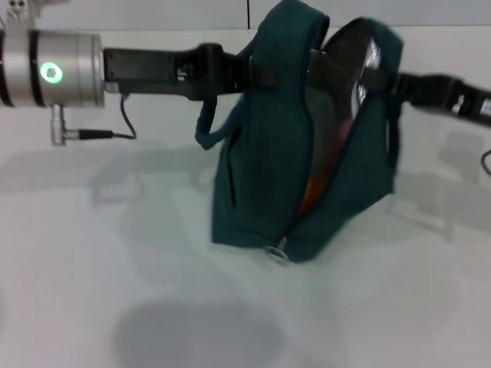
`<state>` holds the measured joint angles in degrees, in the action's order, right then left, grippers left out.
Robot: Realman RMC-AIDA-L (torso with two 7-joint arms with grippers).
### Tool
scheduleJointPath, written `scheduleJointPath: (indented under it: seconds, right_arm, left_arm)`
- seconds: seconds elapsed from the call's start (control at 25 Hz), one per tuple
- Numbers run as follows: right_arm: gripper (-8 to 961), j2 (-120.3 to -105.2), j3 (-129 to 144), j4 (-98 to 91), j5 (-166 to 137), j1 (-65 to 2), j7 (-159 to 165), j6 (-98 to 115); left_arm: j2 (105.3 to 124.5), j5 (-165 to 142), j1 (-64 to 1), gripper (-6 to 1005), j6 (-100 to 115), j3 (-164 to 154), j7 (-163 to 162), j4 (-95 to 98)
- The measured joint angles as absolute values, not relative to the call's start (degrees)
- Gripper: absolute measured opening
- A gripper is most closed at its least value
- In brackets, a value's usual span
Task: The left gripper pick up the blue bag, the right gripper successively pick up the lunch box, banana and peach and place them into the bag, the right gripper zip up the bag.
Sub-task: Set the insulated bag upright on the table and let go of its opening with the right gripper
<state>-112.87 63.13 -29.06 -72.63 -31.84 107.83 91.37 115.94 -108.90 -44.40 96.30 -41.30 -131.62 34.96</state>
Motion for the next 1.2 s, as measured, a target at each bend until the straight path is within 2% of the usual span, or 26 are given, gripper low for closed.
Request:
scheduleJointPath:
  seconds: [0.36, 0.88, 1.2]
  right_arm:
    - [29, -113.02, 62.98, -26.90, -74.16, -31.43, 106.30, 88.18]
    - [29, -111.57, 55.83, -26.73, -73.53, -30.53, 106.58, 95.68]
    - [30, -111.67, 56.39, -25.86, -75.23, -30.03, 106.61, 91.52]
  left_arm:
    - [117.82, -108.79, -42.47, 42, 89.99, -44.20, -128.38, 30.25]
    - [118.02, -101.62, -40.35, 42, 93.82, -43.83, -129.60, 30.08]
    - [119.14, -101.92, -38.68, 42, 88.83, -44.11, -128.01, 29.73]
